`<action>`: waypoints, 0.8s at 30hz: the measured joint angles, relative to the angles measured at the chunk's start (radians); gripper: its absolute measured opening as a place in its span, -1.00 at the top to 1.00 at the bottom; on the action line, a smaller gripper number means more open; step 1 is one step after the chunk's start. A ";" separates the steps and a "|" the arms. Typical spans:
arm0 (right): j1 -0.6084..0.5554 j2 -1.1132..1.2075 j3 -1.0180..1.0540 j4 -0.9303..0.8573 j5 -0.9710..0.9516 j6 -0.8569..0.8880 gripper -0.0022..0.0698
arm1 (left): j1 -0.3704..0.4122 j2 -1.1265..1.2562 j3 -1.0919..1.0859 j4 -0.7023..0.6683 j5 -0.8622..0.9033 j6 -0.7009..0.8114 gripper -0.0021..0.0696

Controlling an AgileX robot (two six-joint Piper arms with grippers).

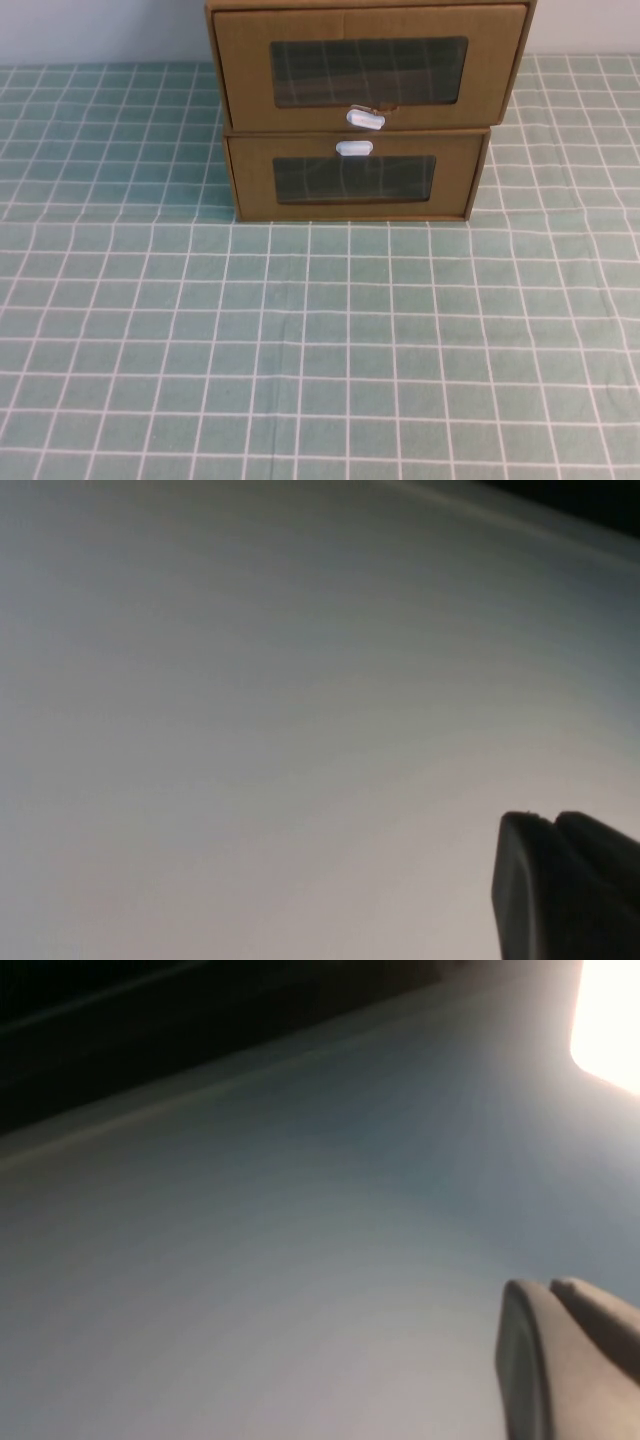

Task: Open the shoe box
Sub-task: 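Pull the top drawer of the cardboard box fully open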

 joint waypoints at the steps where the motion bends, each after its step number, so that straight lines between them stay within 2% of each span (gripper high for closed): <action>1: 0.000 0.024 -0.046 0.036 0.033 0.000 0.98 | 0.000 0.046 -0.058 0.000 0.058 0.007 0.96; 4: 0.000 0.124 -0.168 0.109 0.157 -0.007 0.98 | 0.000 0.189 -0.220 0.000 0.247 0.043 0.96; 8: 0.000 0.283 -0.334 0.110 0.382 -0.020 0.98 | 0.000 0.413 -0.445 0.002 0.517 0.083 0.96; 14: 0.000 0.601 -0.594 0.034 0.864 -0.023 0.98 | 0.000 0.762 -0.734 0.008 0.917 0.152 0.96; 17: 0.000 0.732 -0.664 -0.055 1.013 -0.056 0.98 | 0.000 0.919 -0.811 0.008 0.967 0.186 0.96; 21: 0.000 0.850 -0.676 -0.092 1.039 -0.069 0.98 | -0.003 1.075 -0.882 -0.031 0.967 0.215 0.96; 24: 0.000 0.909 -0.676 -0.059 1.031 -0.071 0.98 | -0.036 1.179 -0.947 -0.098 0.976 0.297 0.96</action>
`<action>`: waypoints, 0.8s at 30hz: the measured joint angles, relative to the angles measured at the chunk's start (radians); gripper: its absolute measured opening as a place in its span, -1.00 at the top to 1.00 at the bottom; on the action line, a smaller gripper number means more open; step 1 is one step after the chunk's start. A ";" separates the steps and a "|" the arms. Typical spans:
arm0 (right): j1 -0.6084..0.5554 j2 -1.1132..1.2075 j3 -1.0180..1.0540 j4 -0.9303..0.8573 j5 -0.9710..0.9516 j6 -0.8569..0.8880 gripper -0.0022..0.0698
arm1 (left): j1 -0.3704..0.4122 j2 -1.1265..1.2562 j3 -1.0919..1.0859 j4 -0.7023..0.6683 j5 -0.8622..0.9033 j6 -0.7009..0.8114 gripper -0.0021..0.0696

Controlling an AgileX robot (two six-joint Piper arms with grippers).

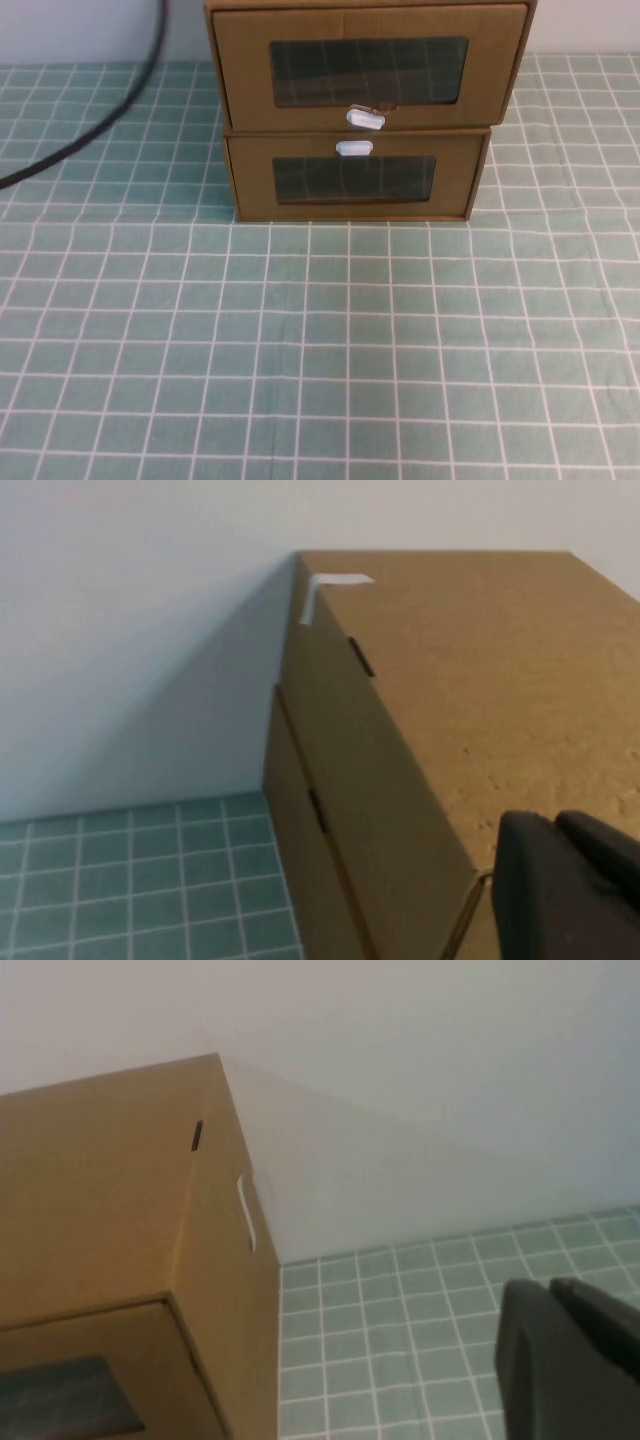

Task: Open the shoe box
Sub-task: 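Pull the top drawer of the cardboard box fully open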

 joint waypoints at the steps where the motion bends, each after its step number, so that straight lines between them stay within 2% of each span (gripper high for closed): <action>1: 0.000 0.017 0.000 0.018 -0.010 -0.001 0.98 | -0.016 0.038 -0.030 -0.024 0.008 0.045 0.96; 4: 0.000 0.061 0.000 0.068 -0.025 -0.001 0.98 | -0.071 0.148 -0.127 -0.098 0.037 0.163 0.96; 9: 0.000 0.121 -0.002 0.203 -0.035 -0.058 0.98 | -0.128 0.345 -0.330 -0.179 0.073 0.230 0.96; 11: 0.000 0.148 -0.002 0.275 -0.016 -0.206 0.98 | -0.137 0.430 -0.432 -0.203 0.124 0.266 0.96; 16: 0.000 0.211 -0.021 0.585 0.100 -0.764 0.98 | -0.142 0.631 -0.681 -0.316 0.302 0.444 0.96; 19: 0.014 0.255 -0.054 0.751 0.181 -1.042 0.98 | -0.142 0.732 -0.803 -0.341 0.398 0.465 0.96; 21: 0.046 0.285 -0.083 0.795 0.215 -1.160 0.98 | -0.142 0.787 -0.861 -0.345 0.444 0.470 0.96; 24: 0.134 0.345 -0.120 0.785 0.234 -1.236 0.98 | -0.142 0.857 -0.907 -0.369 0.484 0.475 0.96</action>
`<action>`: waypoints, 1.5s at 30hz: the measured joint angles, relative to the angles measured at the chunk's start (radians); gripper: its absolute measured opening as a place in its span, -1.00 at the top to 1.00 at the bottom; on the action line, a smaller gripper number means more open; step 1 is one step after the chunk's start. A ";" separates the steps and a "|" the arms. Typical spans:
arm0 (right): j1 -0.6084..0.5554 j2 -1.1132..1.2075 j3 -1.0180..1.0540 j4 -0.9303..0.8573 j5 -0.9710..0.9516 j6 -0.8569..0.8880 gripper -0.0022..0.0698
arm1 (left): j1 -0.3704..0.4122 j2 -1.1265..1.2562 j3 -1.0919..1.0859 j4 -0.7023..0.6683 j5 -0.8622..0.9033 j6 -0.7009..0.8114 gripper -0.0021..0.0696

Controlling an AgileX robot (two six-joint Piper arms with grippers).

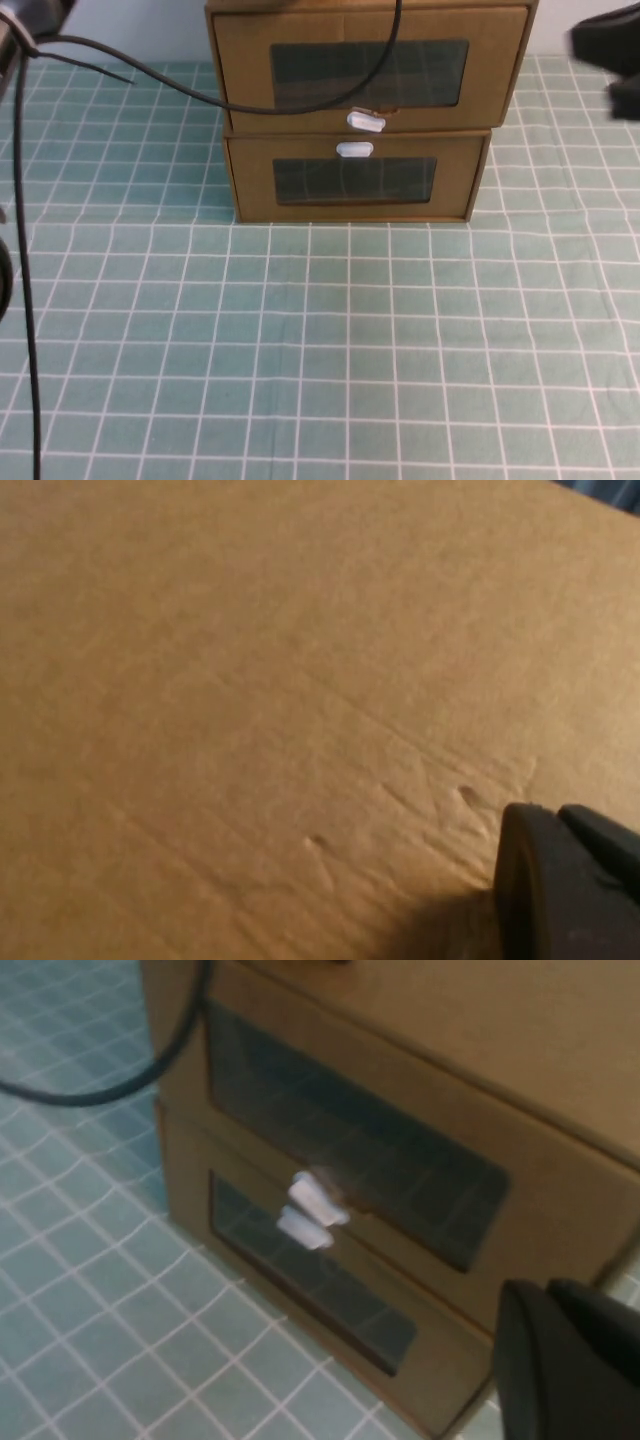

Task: Open the shoe box
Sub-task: 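Pull the top drawer of the cardboard box fully open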

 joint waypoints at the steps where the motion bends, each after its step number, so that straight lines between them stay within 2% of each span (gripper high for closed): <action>1: 0.034 0.026 -0.012 -0.024 0.002 -0.012 0.98 | 0.000 0.017 -0.007 -0.021 0.002 0.003 0.96; 6: 0.207 0.164 -0.050 -0.220 -0.045 -0.003 0.98 | 0.000 0.058 -0.033 -0.075 0.030 0.010 0.96; 11: 0.390 0.268 -0.052 -0.645 -0.211 0.142 0.98 | 0.004 0.091 -0.049 -0.100 0.043 0.007 0.96; 14: 0.468 0.323 -0.052 -0.971 -0.297 0.354 0.98 | 0.005 0.100 -0.051 -0.110 0.045 0.002 0.96; 18: 0.544 0.378 -0.056 -1.442 -0.322 0.760 0.98 | 0.008 0.103 -0.051 -0.123 0.049 -0.006 0.96; 22: 0.593 0.433 -0.056 -1.947 -0.213 1.167 0.98 | 0.008 0.103 -0.053 -0.125 0.049 -0.015 0.96; 25: 0.602 0.457 -0.056 -2.171 -0.122 1.368 0.98 | 0.008 0.104 -0.053 -0.126 0.049 -0.019 0.96; 32: 0.618 0.457 -0.056 -2.410 -0.101 1.544 0.98 | 0.010 0.104 -0.053 -0.140 0.049 -0.023 0.96; 36: 0.623 0.457 -0.056 -2.462 -0.116 1.622 0.94 | 0.010 0.106 -0.053 -0.169 0.051 -0.026 0.96; 39: 0.623 0.459 -0.056 -2.449 -0.127 1.639 0.73 | 0.010 0.106 -0.053 -0.179 0.051 -0.025 0.96; 43: 0.623 0.480 -0.054 -2.445 -0.133 1.646 0.19 | 0.010 0.106 -0.053 -0.185 0.053 -0.025 0.96; 45: 0.623 0.498 -0.054 -2.443 -0.135 1.646 0.04 | 0.010 0.108 -0.053 -0.187 0.053 -0.025 0.96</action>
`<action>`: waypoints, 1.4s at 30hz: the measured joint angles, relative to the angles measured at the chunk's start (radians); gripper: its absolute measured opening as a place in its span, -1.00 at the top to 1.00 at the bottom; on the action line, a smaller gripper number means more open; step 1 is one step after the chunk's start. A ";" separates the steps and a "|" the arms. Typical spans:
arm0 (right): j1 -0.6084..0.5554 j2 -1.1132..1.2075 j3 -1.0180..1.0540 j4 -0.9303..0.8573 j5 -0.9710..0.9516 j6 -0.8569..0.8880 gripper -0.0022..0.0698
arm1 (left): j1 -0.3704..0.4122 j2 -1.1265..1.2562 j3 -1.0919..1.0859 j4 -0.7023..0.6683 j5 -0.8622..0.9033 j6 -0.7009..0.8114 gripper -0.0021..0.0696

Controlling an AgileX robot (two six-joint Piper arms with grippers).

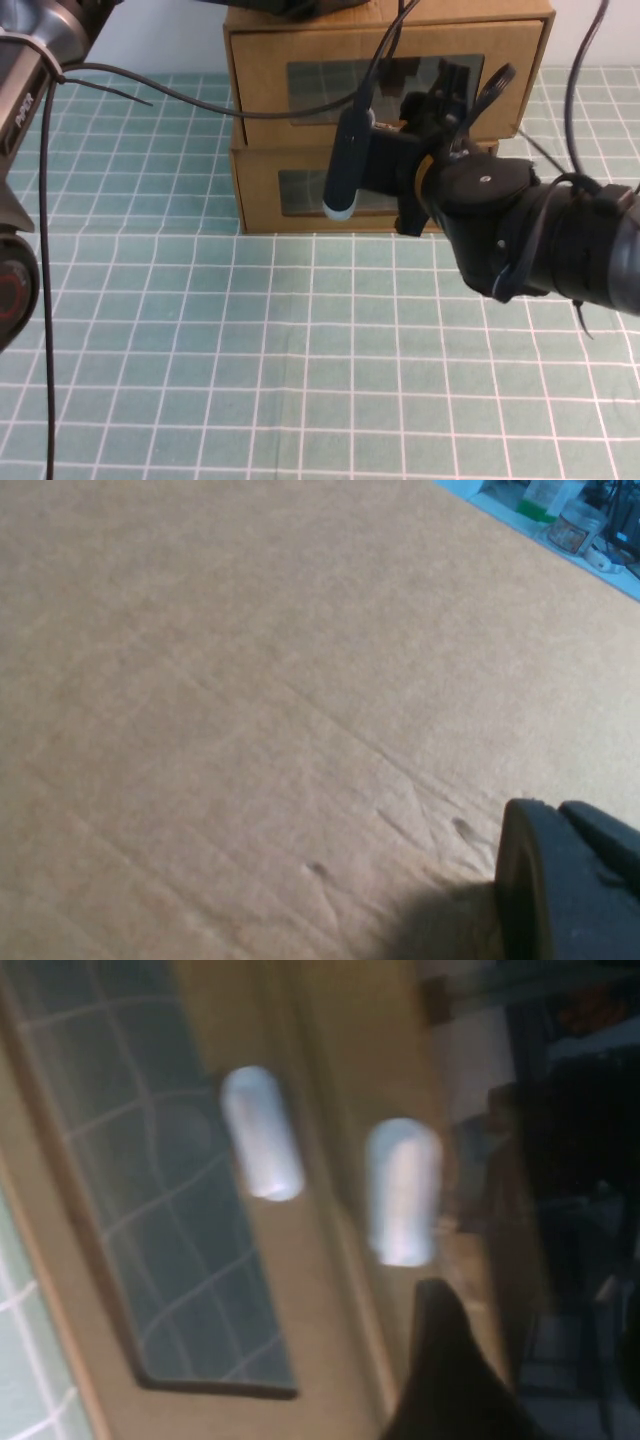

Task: Open the shoe box
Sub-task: 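Pull the top drawer of the cardboard box fully open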

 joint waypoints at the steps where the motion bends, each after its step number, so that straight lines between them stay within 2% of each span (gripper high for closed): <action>1: 0.002 0.010 0.000 0.001 0.000 0.000 0.00 | 0.000 0.000 0.000 -0.002 0.000 0.000 0.96; 19: 0.049 0.112 -0.014 -0.036 0.112 0.036 -0.01 | 0.000 0.000 0.000 -0.004 0.002 0.000 0.96; 33: 0.012 0.147 -0.093 -0.037 0.070 0.047 -0.01 | 0.010 0.003 0.000 -0.023 0.010 0.000 0.96; 39: -0.008 0.177 -0.106 -0.059 0.053 0.047 0.11 | 0.012 0.007 0.000 -0.029 0.012 0.000 0.96; 42: -0.011 0.194 -0.116 -0.076 0.060 0.047 0.29 | 0.012 0.009 0.000 -0.029 0.012 0.000 0.96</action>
